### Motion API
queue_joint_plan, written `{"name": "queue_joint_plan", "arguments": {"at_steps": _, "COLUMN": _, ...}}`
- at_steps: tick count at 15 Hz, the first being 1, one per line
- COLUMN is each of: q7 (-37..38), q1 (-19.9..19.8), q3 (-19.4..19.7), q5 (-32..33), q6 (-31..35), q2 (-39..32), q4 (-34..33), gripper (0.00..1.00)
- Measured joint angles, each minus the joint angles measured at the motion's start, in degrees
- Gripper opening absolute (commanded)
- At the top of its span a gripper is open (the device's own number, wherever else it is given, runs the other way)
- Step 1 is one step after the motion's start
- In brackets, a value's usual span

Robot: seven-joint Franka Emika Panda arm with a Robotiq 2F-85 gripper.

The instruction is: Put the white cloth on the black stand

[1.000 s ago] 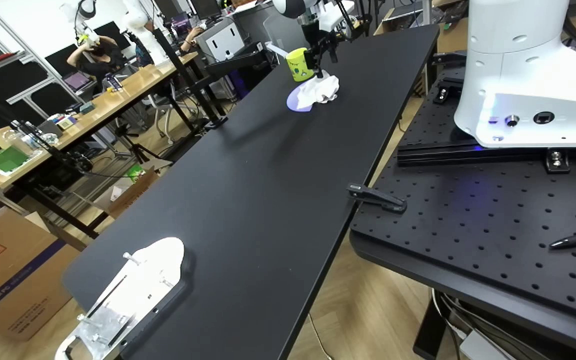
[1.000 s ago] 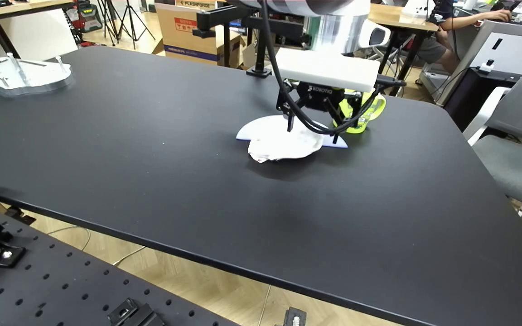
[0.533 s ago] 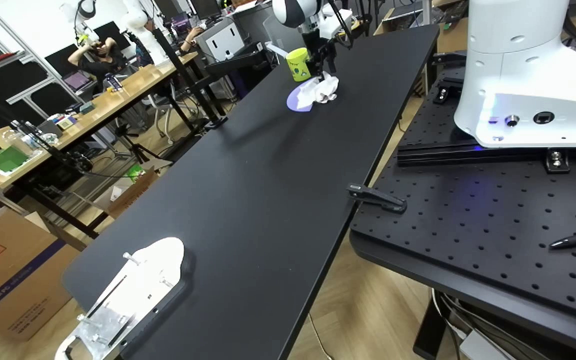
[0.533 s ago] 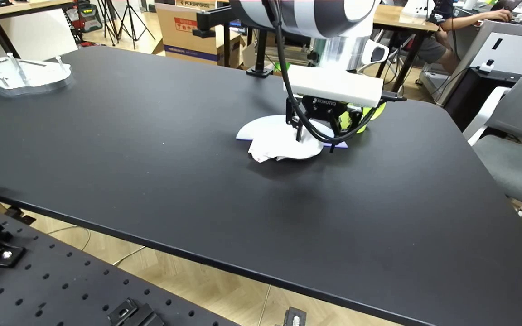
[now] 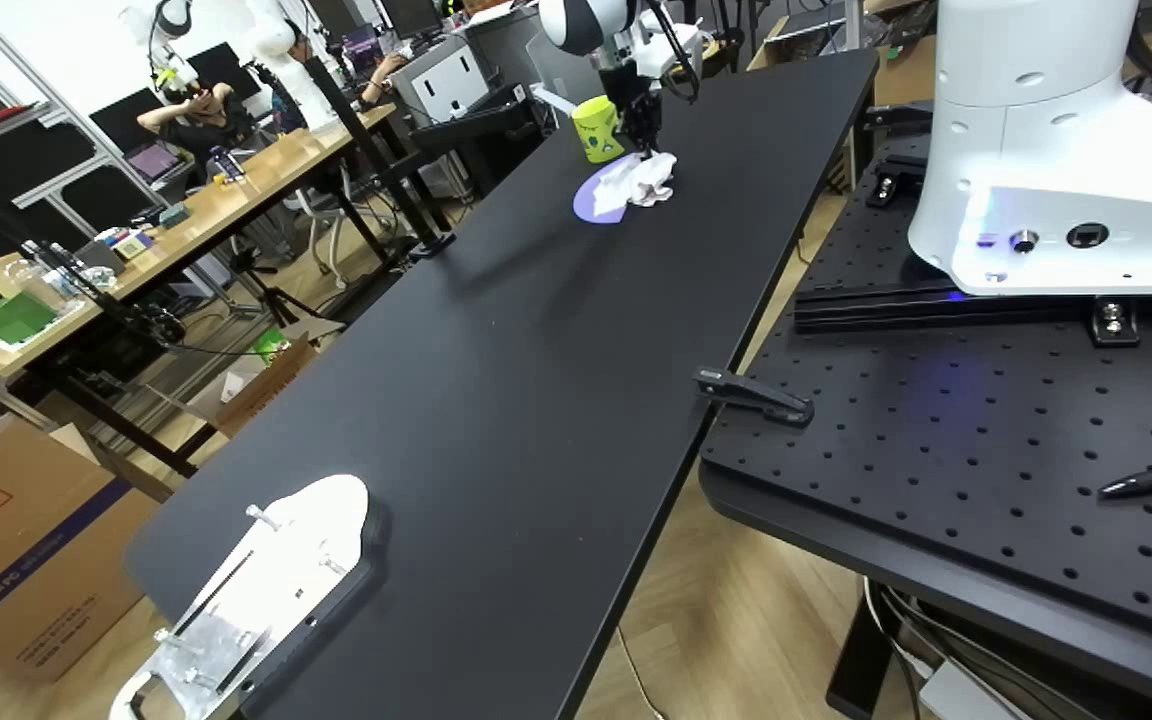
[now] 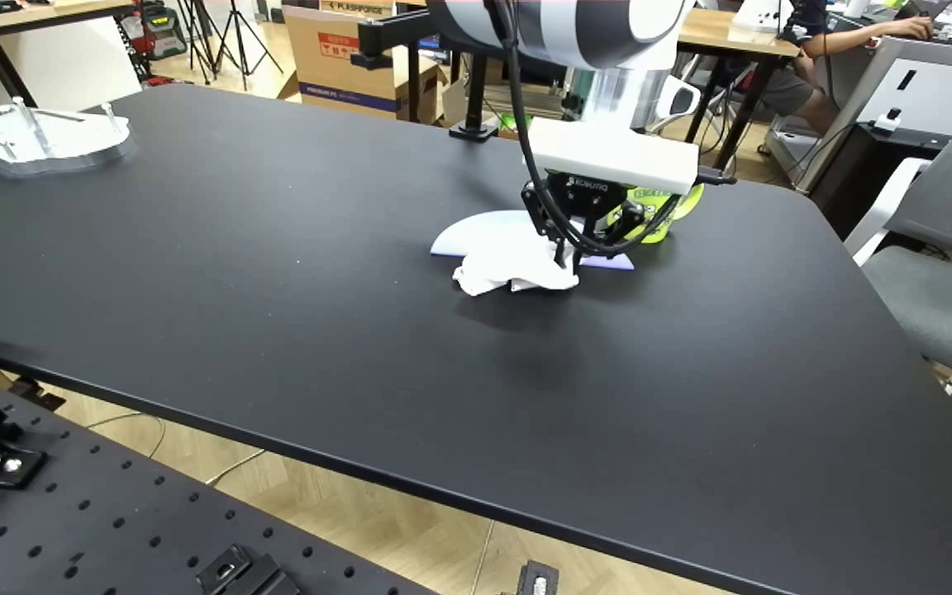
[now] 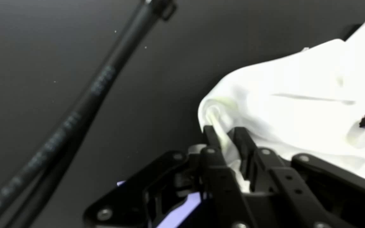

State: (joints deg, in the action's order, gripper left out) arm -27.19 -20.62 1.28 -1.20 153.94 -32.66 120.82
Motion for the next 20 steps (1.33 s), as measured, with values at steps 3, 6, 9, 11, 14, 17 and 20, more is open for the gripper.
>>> {"name": "queue_joint_plan", "arguments": {"at_steps": 3, "q7": -1.25, "q1": -1.20, "q3": -1.08, "q5": -0.19, "q6": -2.45, "q2": 0.43, "q4": -0.01, "gripper": 0.01}}
{"name": "queue_joint_plan", "arguments": {"at_steps": 6, "q7": -1.52, "q1": -1.28, "q3": -1.14, "q5": -0.18, "q6": -5.96, "q2": 2.21, "q4": 0.22, "gripper": 0.01}}
{"name": "queue_joint_plan", "arguments": {"at_steps": 9, "q7": -1.40, "q1": -0.74, "q3": -0.92, "q5": -0.18, "q6": -8.90, "q2": 6.68, "q4": 1.54, "gripper": 0.01}}
{"name": "queue_joint_plan", "arguments": {"at_steps": 11, "q7": -0.90, "q1": 0.12, "q3": -0.48, "q5": -0.14, "q6": -11.06, "q2": 11.14, "q4": 3.07, "gripper": 0.01}}
{"name": "queue_joint_plan", "arguments": {"at_steps": 14, "q7": 1.51, "q1": 2.51, "q3": 0.76, "q5": 0.02, "q6": -16.20, "q2": 18.71, "q4": 5.04, "gripper": 0.01}}
{"name": "queue_joint_plan", "arguments": {"at_steps": 17, "q7": 7.59, "q1": 6.01, "q3": 2.09, "q5": 1.97, "q6": -24.55, "q2": 26.33, "q4": 5.43, "gripper": 0.01}}
{"name": "queue_joint_plan", "arguments": {"at_steps": 20, "q7": 14.09, "q1": 9.75, "q3": 2.16, "q5": 4.97, "q6": -33.19, "q2": 34.05, "q4": 4.75, "gripper": 0.01}}
